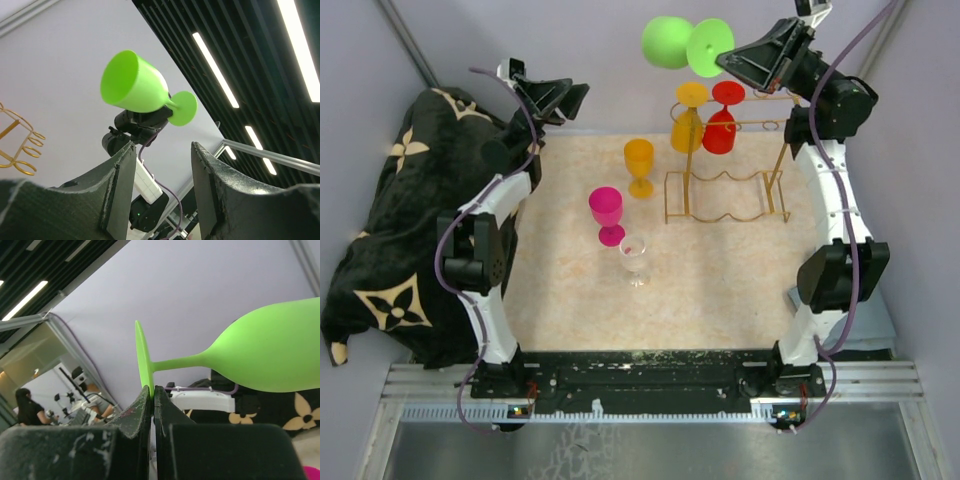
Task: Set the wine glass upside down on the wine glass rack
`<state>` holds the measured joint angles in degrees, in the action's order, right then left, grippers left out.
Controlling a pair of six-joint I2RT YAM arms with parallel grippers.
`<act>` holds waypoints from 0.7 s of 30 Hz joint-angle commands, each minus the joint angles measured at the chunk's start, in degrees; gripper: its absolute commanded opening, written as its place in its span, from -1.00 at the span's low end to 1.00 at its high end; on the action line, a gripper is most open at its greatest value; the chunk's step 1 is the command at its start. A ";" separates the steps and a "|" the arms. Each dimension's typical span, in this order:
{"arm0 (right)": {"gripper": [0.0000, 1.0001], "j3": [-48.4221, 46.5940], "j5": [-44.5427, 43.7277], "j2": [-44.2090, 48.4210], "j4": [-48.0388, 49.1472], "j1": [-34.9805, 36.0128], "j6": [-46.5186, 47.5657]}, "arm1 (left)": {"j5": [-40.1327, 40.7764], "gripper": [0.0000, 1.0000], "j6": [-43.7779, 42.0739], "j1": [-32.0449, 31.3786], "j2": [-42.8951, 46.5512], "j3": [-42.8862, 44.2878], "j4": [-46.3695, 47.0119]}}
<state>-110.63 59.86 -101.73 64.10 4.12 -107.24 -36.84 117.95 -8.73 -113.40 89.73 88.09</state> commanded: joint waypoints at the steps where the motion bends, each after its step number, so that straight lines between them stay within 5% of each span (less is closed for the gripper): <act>1: -1.00 -1.02 -0.99 2.99 -4.61 -2.81 5.80 | -1.31 0.06 7.99 0.03 3.23 0.09 14.47; 11: -1.00 -5.94 -1.88 1.45 -34.69 -8.35 31.71 | -2.06 0.03 6.98 0.03 4.31 -0.69 14.19; 21: -1.00 -13.61 -6.50 -3.69 -53.01 -10.19 45.94 | -3.48 0.02 5.44 0.03 4.11 -0.04 12.83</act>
<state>-118.78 57.08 -103.53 21.26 -5.10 -70.85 -38.87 117.95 -8.62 -111.31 89.17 88.29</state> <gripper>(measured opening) 0.019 0.513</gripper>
